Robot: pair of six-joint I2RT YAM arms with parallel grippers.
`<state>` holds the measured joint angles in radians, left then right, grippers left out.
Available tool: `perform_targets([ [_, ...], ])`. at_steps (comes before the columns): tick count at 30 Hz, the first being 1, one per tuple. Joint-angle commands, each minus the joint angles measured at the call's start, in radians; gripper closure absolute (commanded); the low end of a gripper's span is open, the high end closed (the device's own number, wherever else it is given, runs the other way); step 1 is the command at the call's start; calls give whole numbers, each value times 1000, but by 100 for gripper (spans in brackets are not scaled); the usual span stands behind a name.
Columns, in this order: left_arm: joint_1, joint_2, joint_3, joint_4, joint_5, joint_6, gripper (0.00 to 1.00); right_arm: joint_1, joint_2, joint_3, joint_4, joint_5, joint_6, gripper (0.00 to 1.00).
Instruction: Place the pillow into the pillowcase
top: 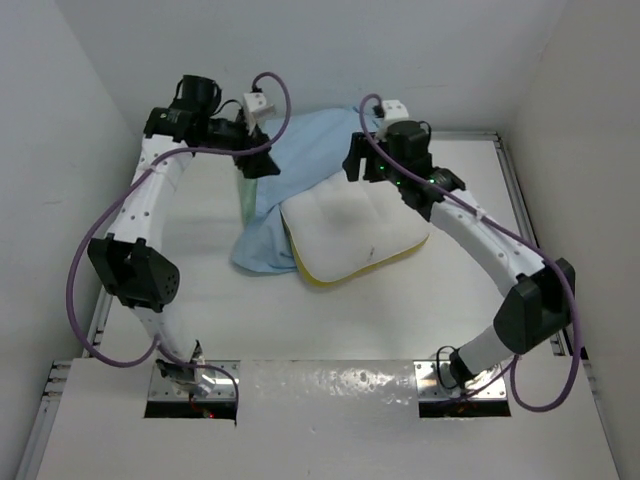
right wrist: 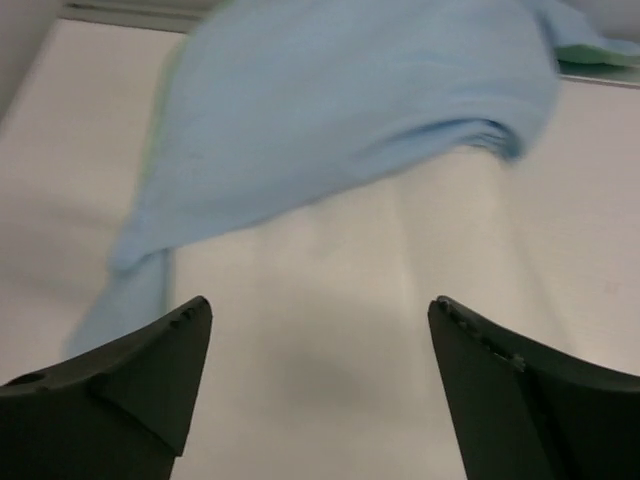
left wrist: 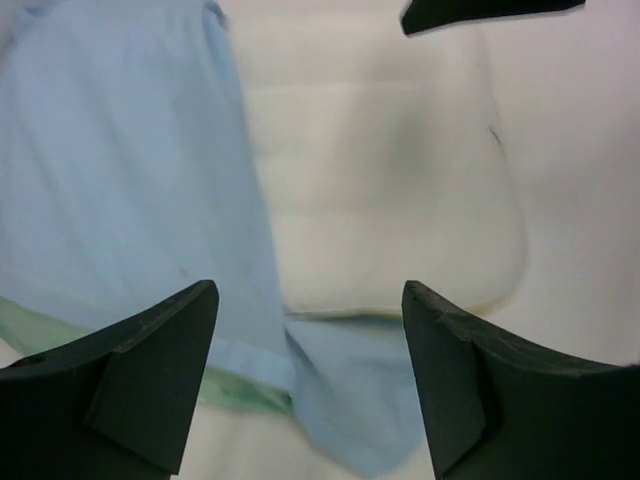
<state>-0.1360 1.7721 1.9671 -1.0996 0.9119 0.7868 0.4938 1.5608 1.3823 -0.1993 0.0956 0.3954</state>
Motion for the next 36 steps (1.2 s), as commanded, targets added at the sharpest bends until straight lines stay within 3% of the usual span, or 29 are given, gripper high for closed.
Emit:
perform_targets([
  [1,-138,183,94,343,-253,-163,27,-208,-2,-129,4,-94,-9,7],
  [2,-163,240,149,357,-295,-167,21,-257,5,-146,35,-156,18,1],
  [3,-186,306,208,359,-364,-187,18,-299,18,-158,63,-240,57,1],
  [4,-215,426,328,359,-383,-190,14,-360,54,-161,86,-267,65,1],
  [6,-247,545,432,385,-416,-199,7,-403,131,-144,86,-299,45,1],
  [10,-297,573,311,669,-563,-187,0,-405,249,-104,132,-419,-26,1],
  [14,-303,667,369,718,-628,-219,2,-403,321,-161,294,-508,29,1],
  [15,-304,682,354,730,-648,-218,4,-403,334,-175,325,-504,58,1],
  [17,-304,694,342,770,-691,-218,23,-403,387,-186,354,-487,83,3],
  [18,-304,707,345,767,-693,-218,47,-399,407,-178,359,-494,91,4],
  [19,-304,707,346,761,-686,-219,60,-394,442,-177,363,-519,97,5],
  [21,-304,696,339,733,-622,-225,83,-371,467,-192,411,-553,102,18],
  [23,-304,669,319,715,-528,-218,97,-347,498,-201,437,-573,102,41],
  [24,-304,661,316,698,-506,-213,100,-340,507,-198,440,-579,103,71],
  [26,-304,642,323,682,-482,-222,100,-325,507,-212,469,-591,129,96],
  [27,-303,635,331,666,-473,-231,100,-321,496,-232,495,-590,144,100],
  [30,-301,598,400,574,-302,-232,100,-269,389,-350,661,-559,212,100],
  [31,-301,580,433,543,-148,-197,100,-208,340,-395,737,-535,203,100],
  [33,-306,564,473,385,55,-83,100,-135,191,-550,1010,-357,181,100],
  [34,-316,547,477,347,74,-81,100,-94,165,-580,1157,-308,207,100],
  [36,-323,533,481,213,135,-26,100,-78,165,-554,1259,-269,328,100],
])
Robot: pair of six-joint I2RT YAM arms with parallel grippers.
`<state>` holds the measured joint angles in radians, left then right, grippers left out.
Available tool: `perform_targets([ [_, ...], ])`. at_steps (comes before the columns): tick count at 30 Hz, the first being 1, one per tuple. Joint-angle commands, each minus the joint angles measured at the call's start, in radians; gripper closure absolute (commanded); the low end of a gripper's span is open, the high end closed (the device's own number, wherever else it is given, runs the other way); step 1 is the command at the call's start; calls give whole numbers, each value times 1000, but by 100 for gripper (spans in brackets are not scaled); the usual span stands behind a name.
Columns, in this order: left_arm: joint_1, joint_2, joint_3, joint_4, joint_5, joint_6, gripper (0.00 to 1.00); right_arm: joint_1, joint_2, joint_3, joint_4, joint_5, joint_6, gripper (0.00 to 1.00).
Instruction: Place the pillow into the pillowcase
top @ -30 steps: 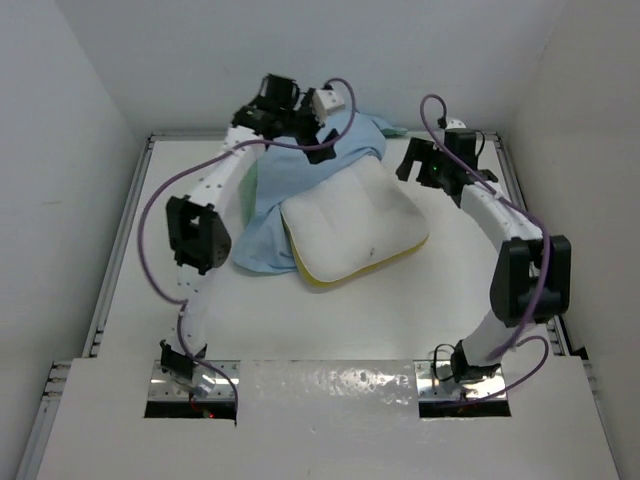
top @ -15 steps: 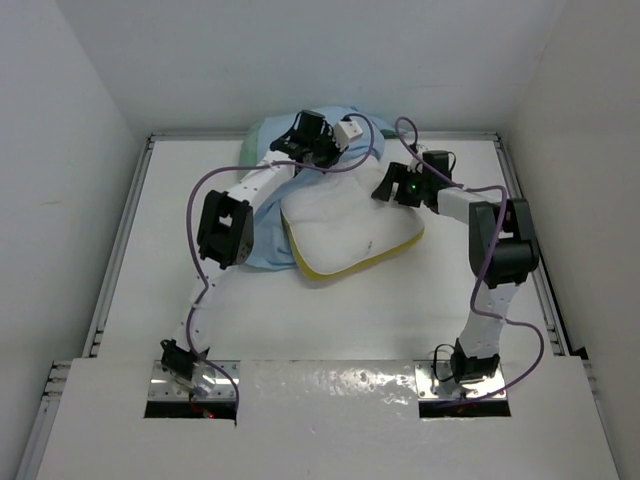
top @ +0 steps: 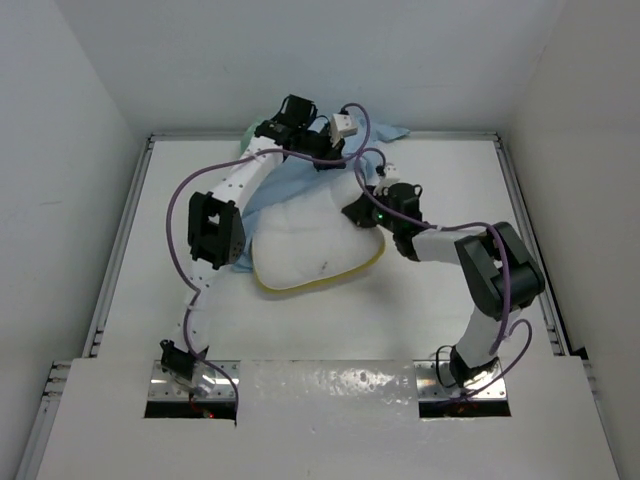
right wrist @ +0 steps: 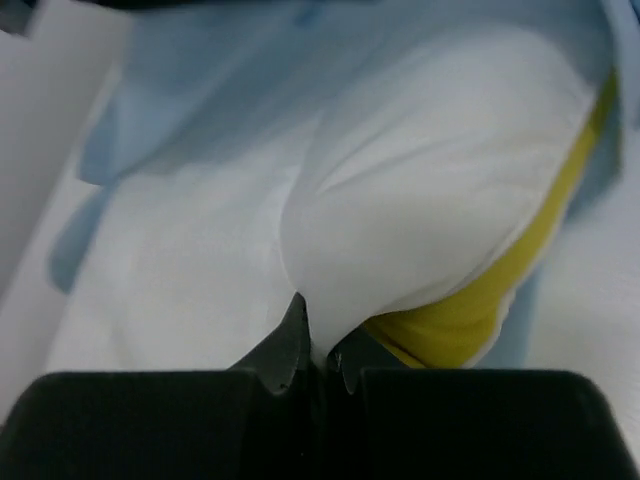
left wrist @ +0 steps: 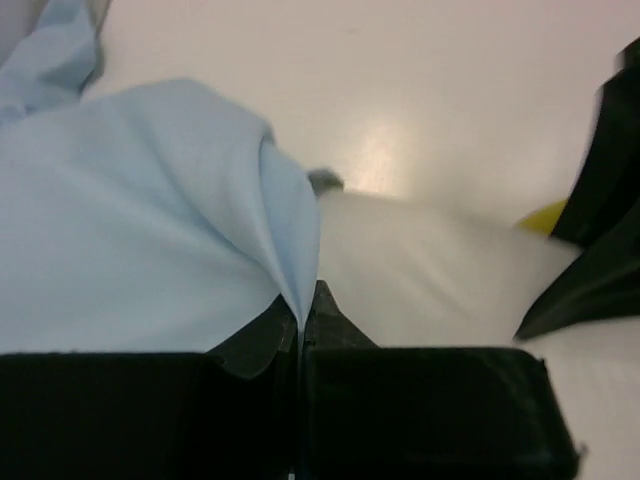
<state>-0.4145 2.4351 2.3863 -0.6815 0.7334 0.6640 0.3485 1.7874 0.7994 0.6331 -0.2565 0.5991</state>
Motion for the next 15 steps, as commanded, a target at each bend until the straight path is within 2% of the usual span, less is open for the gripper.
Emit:
perform_targets([
  [1,-49,-142,59,-254,333,127,100,88,-53,59,463,104,148,100],
  [4,-64,-172,24,-436,363,222,100,113,-5,106,525,278,191,100],
  [6,-70,-188,-7,-614,373,314,100,115,35,103,560,493,240,100],
  [8,-72,-228,-59,-638,374,295,100,112,49,74,564,702,283,100],
  [9,-72,-240,-90,-636,347,255,100,112,50,66,544,923,330,100],
  [10,-70,-270,-120,-639,312,253,100,112,40,64,434,1126,405,100],
  [11,-72,-289,-121,-638,311,253,100,110,29,73,345,1128,406,100],
  [12,-72,-318,-140,-639,272,255,100,100,6,121,121,1258,482,100],
  [14,-72,-337,-145,-639,239,244,100,75,-2,179,-110,1319,583,100],
  [15,-70,-352,-154,-639,212,235,100,45,-2,207,-187,1315,685,100],
])
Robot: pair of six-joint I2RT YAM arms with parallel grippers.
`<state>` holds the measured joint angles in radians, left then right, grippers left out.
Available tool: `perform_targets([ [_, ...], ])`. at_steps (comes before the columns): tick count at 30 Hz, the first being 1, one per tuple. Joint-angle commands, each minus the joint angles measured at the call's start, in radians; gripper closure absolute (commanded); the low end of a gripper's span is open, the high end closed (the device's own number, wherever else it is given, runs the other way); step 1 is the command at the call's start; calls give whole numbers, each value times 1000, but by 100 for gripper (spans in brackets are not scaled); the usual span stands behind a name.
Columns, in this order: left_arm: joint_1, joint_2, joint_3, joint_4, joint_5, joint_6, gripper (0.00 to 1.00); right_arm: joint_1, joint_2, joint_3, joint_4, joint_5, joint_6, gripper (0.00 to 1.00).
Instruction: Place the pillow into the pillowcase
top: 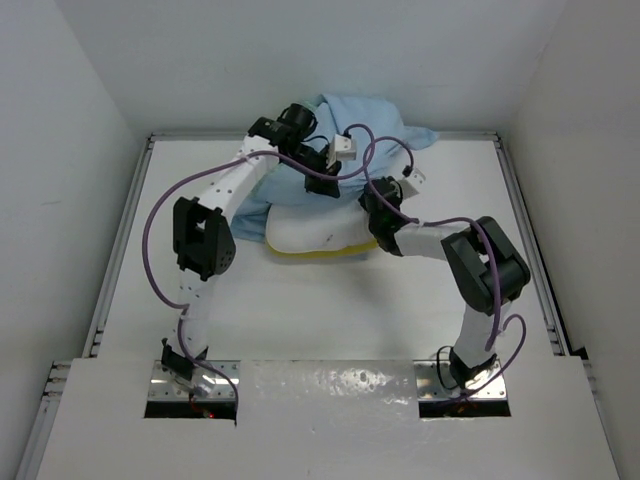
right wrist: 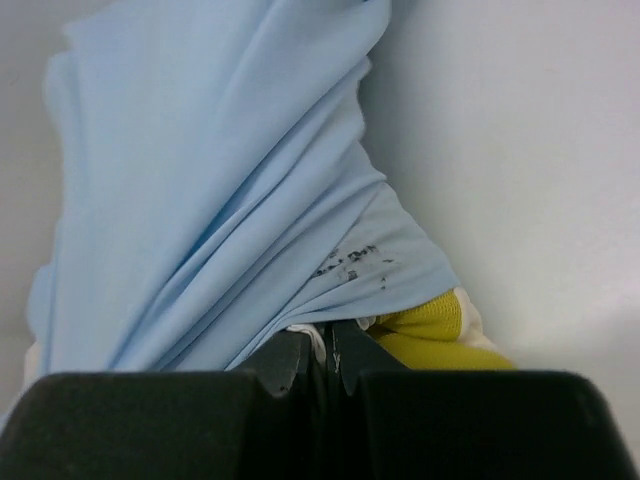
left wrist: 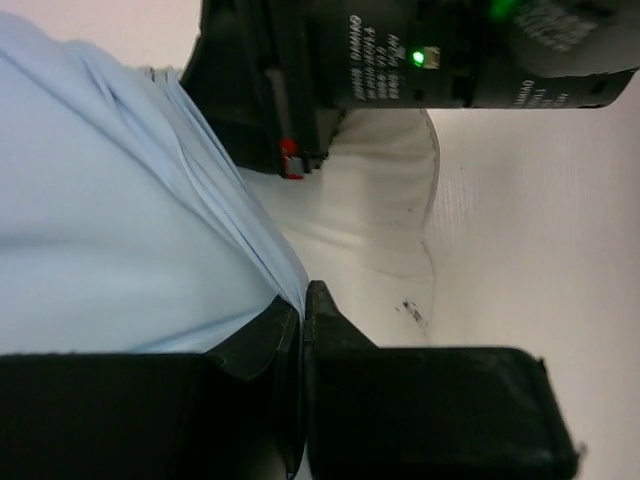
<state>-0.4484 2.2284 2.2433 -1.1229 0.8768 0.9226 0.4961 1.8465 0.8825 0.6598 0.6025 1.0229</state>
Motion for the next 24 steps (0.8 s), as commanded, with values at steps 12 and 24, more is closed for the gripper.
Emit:
perform_targets([
  [12,232,-140,35,-35,-45,-270,0,-97,-286,29,-232,-182,-731,1],
  [24,488,-162,-554,168,-266,-185,0,248,-126,417,-916,-663,-1415,1],
])
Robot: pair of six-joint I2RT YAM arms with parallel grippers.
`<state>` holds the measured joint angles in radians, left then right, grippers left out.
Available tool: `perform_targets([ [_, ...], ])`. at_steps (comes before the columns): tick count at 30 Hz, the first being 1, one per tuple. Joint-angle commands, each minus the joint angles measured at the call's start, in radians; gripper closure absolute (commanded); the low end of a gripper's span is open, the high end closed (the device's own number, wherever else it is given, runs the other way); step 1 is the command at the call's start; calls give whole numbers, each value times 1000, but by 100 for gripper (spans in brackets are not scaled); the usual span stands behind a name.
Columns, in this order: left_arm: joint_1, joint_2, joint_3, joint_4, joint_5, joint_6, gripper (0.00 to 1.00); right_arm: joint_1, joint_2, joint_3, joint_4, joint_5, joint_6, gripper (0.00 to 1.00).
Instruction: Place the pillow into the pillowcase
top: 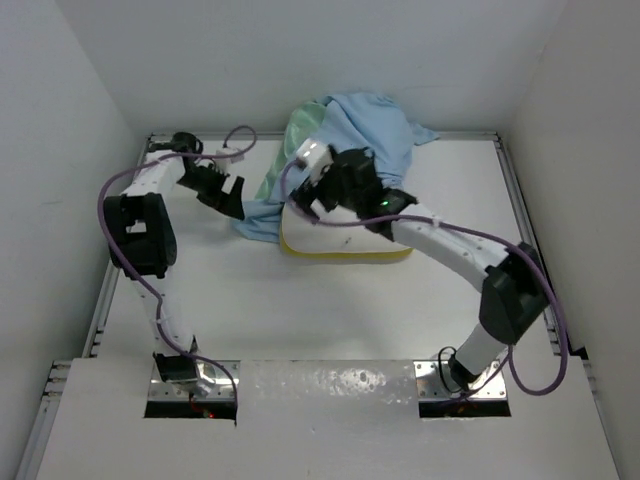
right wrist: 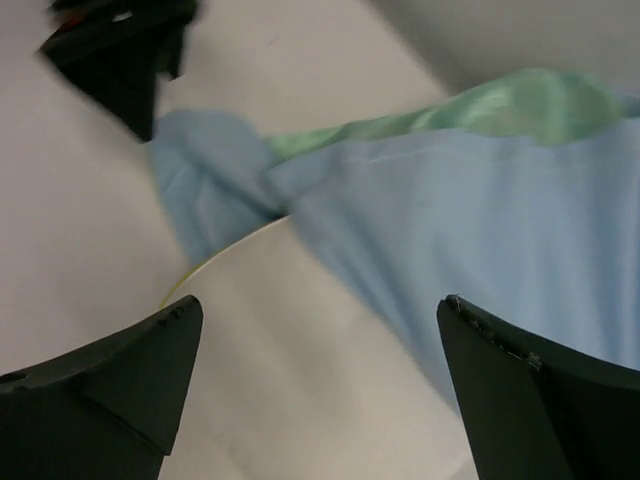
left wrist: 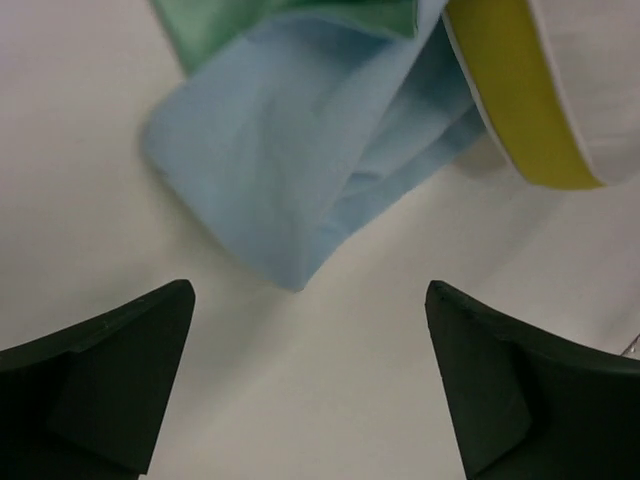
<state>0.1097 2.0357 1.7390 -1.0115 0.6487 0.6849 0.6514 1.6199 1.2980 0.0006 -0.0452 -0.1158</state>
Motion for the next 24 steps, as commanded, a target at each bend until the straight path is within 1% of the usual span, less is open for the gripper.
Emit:
perform_targets([
  [1,-70,43,-56,106,-37,45,0,137,145,9,-245,28,-298,1],
  [4,-71,102,-35,148,17,18,0,172,219,46,-232,44,-292,1],
  [5,-73,116,-27,155,26,12,0,177,274,58,-234,91,-286,1],
  [7,-73,158,-21,191,20,-16,0,183,334,102,-249,151,-277,1],
  [8,-73,181,-30,212,-6,-50,0,185,392,119,-255,224,-262,1],
  [10,-74,205,-42,257,-12,-73,0,185,443,156,-272,263,-254,1],
  [11,-77,230,-48,264,-1,-84,2,185,480,158,-260,309,-237,1],
  [12,-79,242,-45,264,9,-85,9,185,495,156,-222,341,-229,1],
  [13,-82,254,-36,255,23,-84,34,185,511,161,-209,378,-199,3],
  [14,-87,273,-33,251,60,-84,52,182,540,191,-206,442,-182,11],
  [15,-87,276,-32,243,78,-90,97,183,555,210,-200,484,-164,24],
  [16,-85,276,-39,243,101,-96,100,182,566,233,-195,520,-148,58],
  [17,-85,265,-41,235,156,-82,100,177,574,256,-194,540,-133,84],
  [18,-85,255,-42,194,182,-62,100,169,571,286,-160,586,-115,100],
  [19,-85,239,-44,167,209,-39,100,165,557,299,-145,593,-99,100],
  [20,-84,204,-44,130,241,19,100,154,542,314,-136,576,-63,100],
  [21,-84,184,-42,50,250,53,100,131,494,349,-123,512,-38,100],
  [22,-84,160,-41,9,255,86,100,117,467,360,-108,480,-13,100],
  [23,-79,115,-39,-43,264,175,100,93,439,369,-90,450,39,100],
  [24,-81,95,-35,-152,267,232,100,82,411,380,-36,427,60,100],
])
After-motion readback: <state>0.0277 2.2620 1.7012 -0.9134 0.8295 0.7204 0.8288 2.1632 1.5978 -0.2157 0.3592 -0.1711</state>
